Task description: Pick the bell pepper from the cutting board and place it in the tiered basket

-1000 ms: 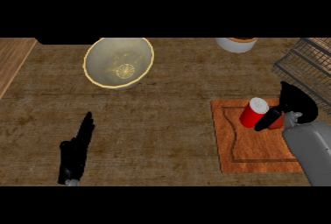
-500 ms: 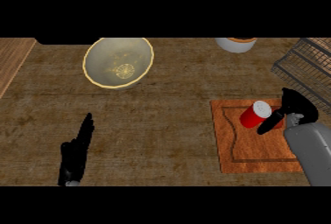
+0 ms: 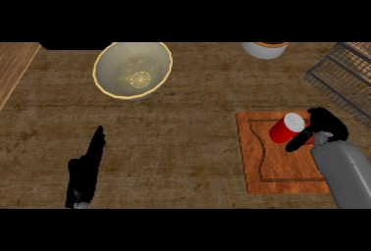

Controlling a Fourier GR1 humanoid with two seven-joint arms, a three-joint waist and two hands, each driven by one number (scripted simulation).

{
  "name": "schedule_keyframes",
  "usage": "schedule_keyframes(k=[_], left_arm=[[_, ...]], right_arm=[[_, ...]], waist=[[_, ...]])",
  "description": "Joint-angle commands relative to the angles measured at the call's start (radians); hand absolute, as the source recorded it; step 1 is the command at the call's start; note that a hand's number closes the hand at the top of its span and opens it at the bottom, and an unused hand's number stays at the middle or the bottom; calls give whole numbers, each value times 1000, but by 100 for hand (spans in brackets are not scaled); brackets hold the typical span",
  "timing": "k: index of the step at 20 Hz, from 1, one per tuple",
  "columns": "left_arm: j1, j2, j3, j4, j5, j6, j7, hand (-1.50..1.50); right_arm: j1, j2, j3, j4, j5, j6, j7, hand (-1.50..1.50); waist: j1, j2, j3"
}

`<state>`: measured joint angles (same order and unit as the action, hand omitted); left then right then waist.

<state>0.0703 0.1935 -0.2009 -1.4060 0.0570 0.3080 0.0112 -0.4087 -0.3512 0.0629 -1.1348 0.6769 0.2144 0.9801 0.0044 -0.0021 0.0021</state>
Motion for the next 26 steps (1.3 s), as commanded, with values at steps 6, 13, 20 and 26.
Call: schedule_keyframes(k=[6,13,20,26], left_arm=[[52,-9,17,-67,-41,-21,50,0],[17,-25,37,25,-49,-47,-8,0],[44,-13,79,-17,-16,-39,27,0],[49,-10,85,-3,-16,-57,-3,0]], right_arm=[[21,15,-30,72,60,-48,-137,150],[-77,-6,26,229,197,-115,-239,150],[322,-312,-159,-20,13,-101,-555,150],[416,-346,-393,-193,-184,-130,-615,150]], waist=[[-1,2,-2],[5,4,-2],[-49,-7,-2],[-52,-8,-4]])
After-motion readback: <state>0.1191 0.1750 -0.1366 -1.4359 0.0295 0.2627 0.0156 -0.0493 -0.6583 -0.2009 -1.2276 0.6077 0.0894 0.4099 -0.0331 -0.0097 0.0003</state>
